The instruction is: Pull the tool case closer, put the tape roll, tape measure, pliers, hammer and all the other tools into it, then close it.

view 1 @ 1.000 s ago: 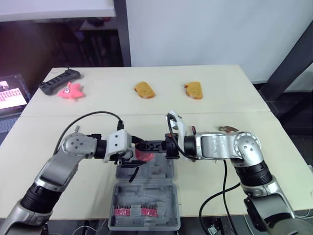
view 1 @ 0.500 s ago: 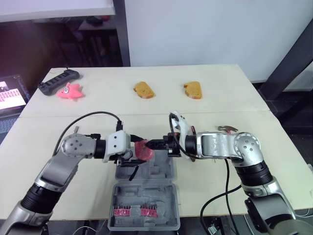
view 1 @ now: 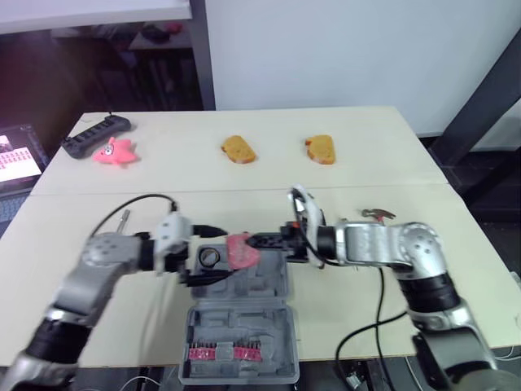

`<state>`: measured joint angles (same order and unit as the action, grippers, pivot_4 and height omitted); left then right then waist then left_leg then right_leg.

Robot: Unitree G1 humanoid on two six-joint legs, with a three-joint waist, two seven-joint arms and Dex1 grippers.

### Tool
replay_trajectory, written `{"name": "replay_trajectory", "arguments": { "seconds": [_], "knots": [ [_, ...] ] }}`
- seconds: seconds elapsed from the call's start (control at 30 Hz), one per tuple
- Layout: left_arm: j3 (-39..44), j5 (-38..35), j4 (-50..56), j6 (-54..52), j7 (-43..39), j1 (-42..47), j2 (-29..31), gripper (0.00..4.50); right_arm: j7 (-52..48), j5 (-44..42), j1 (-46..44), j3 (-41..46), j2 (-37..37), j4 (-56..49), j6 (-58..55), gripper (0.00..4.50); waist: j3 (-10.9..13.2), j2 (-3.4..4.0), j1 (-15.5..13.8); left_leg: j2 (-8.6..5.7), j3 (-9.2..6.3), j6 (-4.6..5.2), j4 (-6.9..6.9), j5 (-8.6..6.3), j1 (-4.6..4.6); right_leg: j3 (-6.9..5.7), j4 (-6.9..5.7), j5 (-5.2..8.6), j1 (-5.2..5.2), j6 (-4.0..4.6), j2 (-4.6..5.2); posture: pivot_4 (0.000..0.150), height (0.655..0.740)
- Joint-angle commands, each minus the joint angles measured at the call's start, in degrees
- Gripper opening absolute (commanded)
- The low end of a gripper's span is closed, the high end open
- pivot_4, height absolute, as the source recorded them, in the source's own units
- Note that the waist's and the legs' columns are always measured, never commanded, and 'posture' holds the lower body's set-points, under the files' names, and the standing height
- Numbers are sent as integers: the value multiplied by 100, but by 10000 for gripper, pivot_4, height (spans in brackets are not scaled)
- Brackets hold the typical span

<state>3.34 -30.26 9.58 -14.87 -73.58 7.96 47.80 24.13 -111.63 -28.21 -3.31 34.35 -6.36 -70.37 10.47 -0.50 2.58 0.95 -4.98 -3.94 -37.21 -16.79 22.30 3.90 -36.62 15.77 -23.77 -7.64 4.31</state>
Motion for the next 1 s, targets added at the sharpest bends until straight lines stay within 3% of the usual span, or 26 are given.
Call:
{"name": "replay_trajectory", "arguments": {
  "seconds": [0.03, 0.2, 0.4, 0.6, 1.0],
  "knots": [
    [456, -320, 253, -172, -337, -357, 353, 44449, -675, -137, 341, 475, 596, -136, -216, 4586, 2, 4, -17, 0, 0, 0, -1, 0, 1, 0, 1, 0, 1, 0, 0, 1500, 7400],
    [801, -504, 584, -282, -646, -1065, 680, 44449, -1650, -137, 1453, 698, 1831, -290, -459, 4586, 3, 3, -25, 0, 1, 0, -1, 0, 0, 0, 15, 0, 11, 0, 0, 1500, 7400],
    [953, -789, 1185, -376, -554, -1526, 554, 44449, -1809, -137, 2275, 725, 2352, -345, -234, 4586, 3, 3, -8, 1, 6, 0, -4, 0, -13, 3, 16, -1, 21, 2, 0, 1500, 7400],
    [944, -846, 1430, -383, -381, -1534, 435, 44449, -1418, -137, 2587, 480, 2298, -547, 167, 4586, 3, 2, -23, 0, 7, 25, -8, 16, -20, 4, 22, 1, 34, 26, -1, 1500, 7400],
    [871, -647, 1394, -481, -230, -1427, 478, 44449, -1504, 1472, 2767, 155, 1708, -446, 362, 4586, -5, -15, -4, 2, 6, 25, -4, 16, -40, 5, 28, -3, 51, 25, -7, 1500, 7400]
  ]
}}
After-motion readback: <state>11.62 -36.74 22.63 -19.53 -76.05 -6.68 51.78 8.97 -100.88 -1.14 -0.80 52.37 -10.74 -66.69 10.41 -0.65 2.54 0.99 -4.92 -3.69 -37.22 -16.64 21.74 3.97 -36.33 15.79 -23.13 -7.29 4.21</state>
